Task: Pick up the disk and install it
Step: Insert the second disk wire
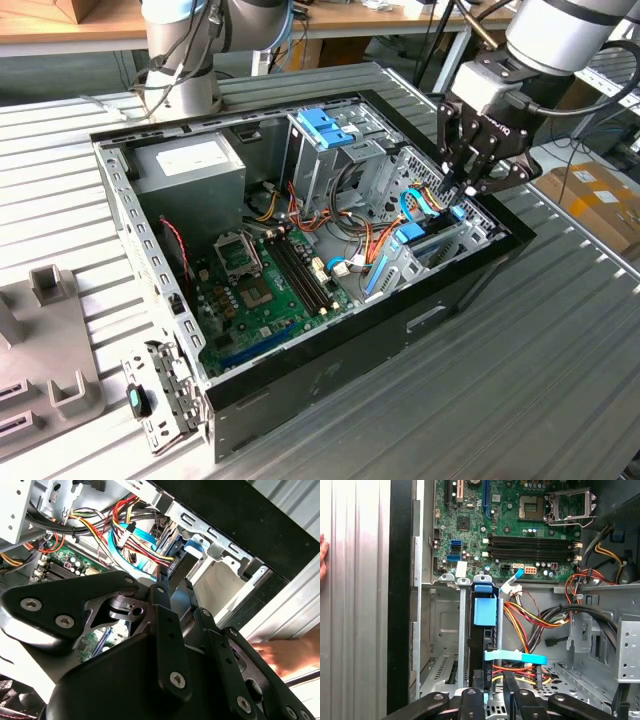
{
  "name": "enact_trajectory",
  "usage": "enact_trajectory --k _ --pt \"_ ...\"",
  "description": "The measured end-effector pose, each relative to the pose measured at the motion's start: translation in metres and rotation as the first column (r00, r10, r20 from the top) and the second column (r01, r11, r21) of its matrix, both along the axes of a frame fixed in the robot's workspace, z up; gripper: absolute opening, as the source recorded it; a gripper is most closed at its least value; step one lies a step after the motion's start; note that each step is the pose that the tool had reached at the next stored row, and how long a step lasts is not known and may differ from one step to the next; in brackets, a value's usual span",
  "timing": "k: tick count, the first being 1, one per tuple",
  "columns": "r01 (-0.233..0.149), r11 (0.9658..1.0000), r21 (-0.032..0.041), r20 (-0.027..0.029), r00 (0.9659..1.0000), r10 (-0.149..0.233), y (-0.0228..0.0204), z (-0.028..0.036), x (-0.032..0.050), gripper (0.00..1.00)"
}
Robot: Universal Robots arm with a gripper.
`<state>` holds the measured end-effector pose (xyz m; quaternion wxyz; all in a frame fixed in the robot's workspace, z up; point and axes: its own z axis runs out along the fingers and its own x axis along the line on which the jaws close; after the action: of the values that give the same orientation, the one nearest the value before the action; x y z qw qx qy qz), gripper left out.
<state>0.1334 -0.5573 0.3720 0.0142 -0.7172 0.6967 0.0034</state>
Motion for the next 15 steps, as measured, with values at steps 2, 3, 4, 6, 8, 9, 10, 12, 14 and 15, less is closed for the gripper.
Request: enact_trajectory --k 2,3,4,6,8,9,10,12,14,15 --pt "0.000 1.0000 0.0000 0.0000 1.0000 0.000 0.0001 0.0000 -0.0040 0.30" --pt "0.000 1.0000 0.0000 0.0000 1.0000 0.000 0.0000 0.0000 -0.0060 0.30" --pt "0.000 1.0000 0.0000 0.0000 1.0000 0.000 0.0000 0.0000 -0.0069 0.30" --pt "0.000 1.0000 0.0001 0.0000 1.0000 0.000 0.0000 -0.0001 -0.0072 0.30" --pt "0.000 1.0000 0.0001 0.0000 1.0000 0.000 0.0001 0.0000 -0.0074 0.30" --pt "0.000 1.0000 0.0001 0.0000 1.0000 0.000 0.0002 -0.0001 -0.0074 0.30" --pt "0.000 1.0000 0.0000 0.0000 1.0000 0.000 0.0002 0.0000 -0.0074 0.30" --pt "0.000 1.0000 0.0000 0.0000 1.0000 0.000 0.0012 0.0000 -0.0074 0.30" --pt "0.000 1.0000 0.0001 0.0000 1.0000 0.000 0.0016 -0.0001 -0.0074 0.30" --pt "0.000 1.0000 0.0000 0.0000 1.0000 0.000 0.0016 0.0000 -0.0074 0.30"
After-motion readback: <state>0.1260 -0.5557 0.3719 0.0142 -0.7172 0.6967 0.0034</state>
